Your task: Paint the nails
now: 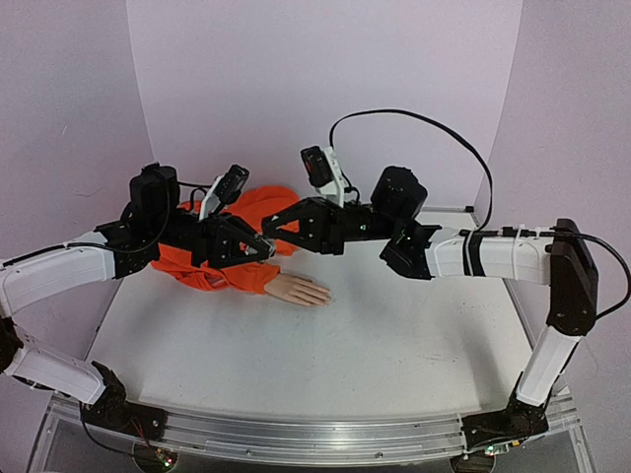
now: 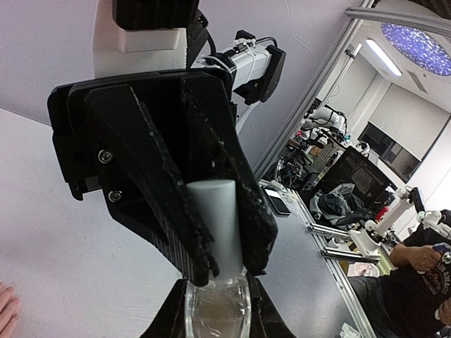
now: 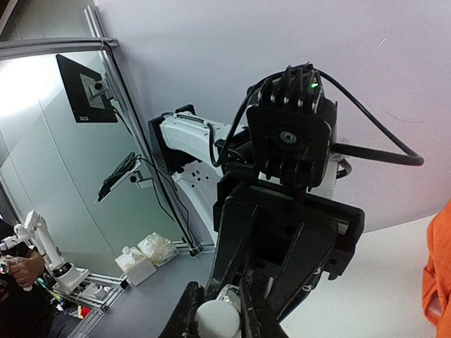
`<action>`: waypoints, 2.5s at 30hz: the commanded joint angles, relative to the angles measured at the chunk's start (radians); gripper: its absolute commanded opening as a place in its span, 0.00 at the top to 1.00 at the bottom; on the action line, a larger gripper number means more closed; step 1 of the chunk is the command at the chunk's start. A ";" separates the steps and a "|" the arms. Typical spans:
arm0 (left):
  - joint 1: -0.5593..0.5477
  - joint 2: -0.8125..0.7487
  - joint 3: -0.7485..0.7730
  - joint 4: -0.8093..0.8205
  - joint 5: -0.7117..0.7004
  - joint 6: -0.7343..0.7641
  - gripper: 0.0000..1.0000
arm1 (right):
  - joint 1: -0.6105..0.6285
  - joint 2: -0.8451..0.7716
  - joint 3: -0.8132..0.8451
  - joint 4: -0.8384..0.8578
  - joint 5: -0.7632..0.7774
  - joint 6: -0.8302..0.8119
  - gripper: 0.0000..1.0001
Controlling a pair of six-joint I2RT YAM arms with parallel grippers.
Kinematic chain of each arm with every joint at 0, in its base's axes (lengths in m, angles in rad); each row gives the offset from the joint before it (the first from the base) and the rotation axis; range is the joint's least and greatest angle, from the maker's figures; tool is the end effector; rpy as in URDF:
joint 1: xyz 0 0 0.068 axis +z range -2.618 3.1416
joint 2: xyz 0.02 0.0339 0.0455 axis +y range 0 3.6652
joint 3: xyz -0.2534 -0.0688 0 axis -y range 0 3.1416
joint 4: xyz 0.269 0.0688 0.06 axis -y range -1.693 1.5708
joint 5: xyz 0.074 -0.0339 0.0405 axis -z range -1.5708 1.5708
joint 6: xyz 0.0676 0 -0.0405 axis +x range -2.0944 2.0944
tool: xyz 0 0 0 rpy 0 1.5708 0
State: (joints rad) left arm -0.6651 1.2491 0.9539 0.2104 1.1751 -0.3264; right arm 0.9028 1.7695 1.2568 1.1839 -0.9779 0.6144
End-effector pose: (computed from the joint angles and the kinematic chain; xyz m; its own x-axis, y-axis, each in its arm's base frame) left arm 0.2089 -0.2431 0.3246 -0.3714 0.1342 -0.9187 0.8892 -0.2334 -0.3935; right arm 0.2170 0.3655 0.3518 -0.1700 0.3046 -0.9372 -0.9092 -0.4153 0.0300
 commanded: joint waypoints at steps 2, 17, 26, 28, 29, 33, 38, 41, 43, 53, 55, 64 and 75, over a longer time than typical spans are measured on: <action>0.002 -0.012 0.056 0.055 -0.055 0.012 1.00 | 0.034 0.007 0.013 0.109 0.004 -0.001 0.94; -0.042 -0.042 0.037 0.059 -1.250 0.387 1.00 | 0.237 0.103 0.246 -0.648 1.073 0.055 1.00; -0.042 -0.025 -0.030 0.065 -1.189 0.283 1.00 | 0.268 0.075 0.290 -0.661 1.127 0.021 0.80; -0.042 -0.046 -0.074 0.061 -1.196 0.241 1.00 | 0.232 0.039 0.271 -0.663 1.083 -0.004 0.72; -0.042 -0.053 -0.090 0.053 -1.199 0.221 1.00 | 0.211 0.020 0.258 -0.663 1.064 -0.019 0.68; -0.017 -0.089 -0.114 -0.024 -1.162 0.174 1.00 | 0.128 -0.062 0.173 -0.661 0.945 -0.112 0.41; 0.082 -0.112 -0.090 -0.081 -0.811 0.100 1.00 | 0.008 -0.152 0.034 -0.589 0.670 -0.170 0.07; 0.108 -0.099 -0.051 -0.080 -0.547 0.077 1.00 | -0.043 -0.171 -0.016 -0.514 0.506 -0.187 0.02; 0.107 -0.069 -0.010 -0.080 -0.360 0.065 1.00 | -0.066 -0.163 -0.023 -0.475 0.404 -0.175 0.02; 0.040 0.032 0.074 -0.065 -0.033 -0.002 1.00 | -0.071 -0.105 0.013 -0.204 0.094 -0.069 0.23; 0.028 0.043 0.078 -0.065 -0.014 -0.004 1.00 | -0.071 -0.097 0.020 -0.153 0.057 -0.041 0.28; 0.018 0.060 0.100 -0.063 -0.010 -0.005 1.00 | -0.060 -0.055 0.056 -0.096 0.012 -0.003 0.55; 0.012 0.070 0.115 -0.063 -0.011 -0.002 1.00 | -0.045 -0.015 0.089 -0.081 0.005 0.010 0.78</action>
State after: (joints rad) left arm -0.6495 1.3170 1.0122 0.1051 1.1419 -0.3233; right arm 0.8497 1.7481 1.2938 1.0130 -0.9398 0.6113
